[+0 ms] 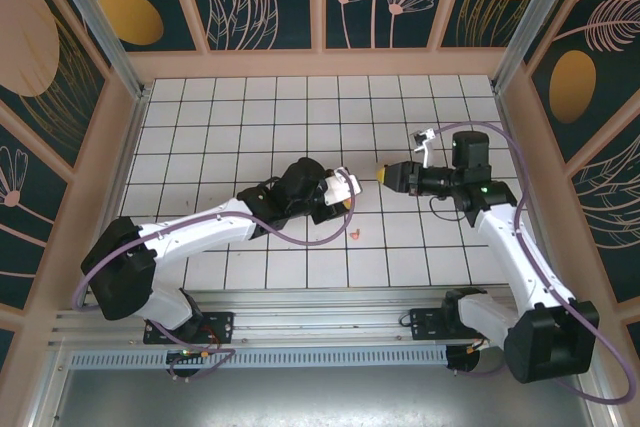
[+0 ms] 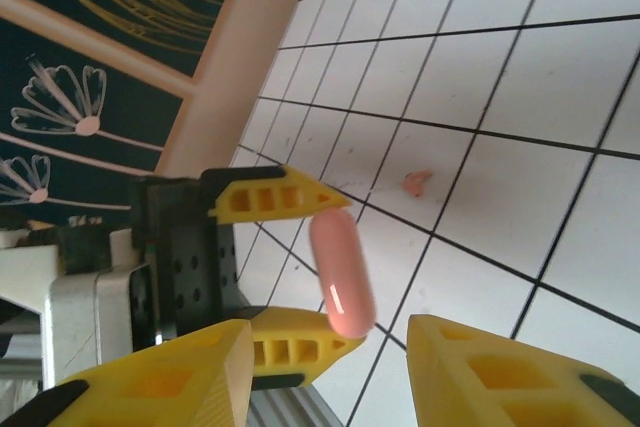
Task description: Insert the wireless bluetooth earbuds into the charging case
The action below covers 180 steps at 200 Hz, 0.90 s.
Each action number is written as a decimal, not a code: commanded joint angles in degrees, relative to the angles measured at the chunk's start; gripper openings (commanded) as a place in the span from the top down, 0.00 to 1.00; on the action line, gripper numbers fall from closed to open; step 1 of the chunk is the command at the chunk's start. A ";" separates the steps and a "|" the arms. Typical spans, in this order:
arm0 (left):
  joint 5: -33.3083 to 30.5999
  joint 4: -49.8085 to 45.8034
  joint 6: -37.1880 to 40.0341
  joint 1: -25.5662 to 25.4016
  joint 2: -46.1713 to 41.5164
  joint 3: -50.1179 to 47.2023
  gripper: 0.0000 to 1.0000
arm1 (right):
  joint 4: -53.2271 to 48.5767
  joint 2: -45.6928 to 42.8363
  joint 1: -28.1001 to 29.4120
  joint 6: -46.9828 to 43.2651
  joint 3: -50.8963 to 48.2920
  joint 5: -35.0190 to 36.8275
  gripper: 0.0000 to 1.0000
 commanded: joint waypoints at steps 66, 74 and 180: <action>6.67 7.21 -1.88 0.25 -1.89 -0.14 0.51 | 6.43 1.55 6.75 0.10 -2.57 -1.29 0.55; 7.00 7.37 -2.02 0.24 -1.81 -0.07 0.51 | 6.50 2.08 6.87 -0.07 -2.45 -1.17 0.55; 7.91 7.43 -2.33 0.25 -2.36 1.77 0.53 | 5.99 5.96 8.65 -1.68 -0.97 -1.55 0.59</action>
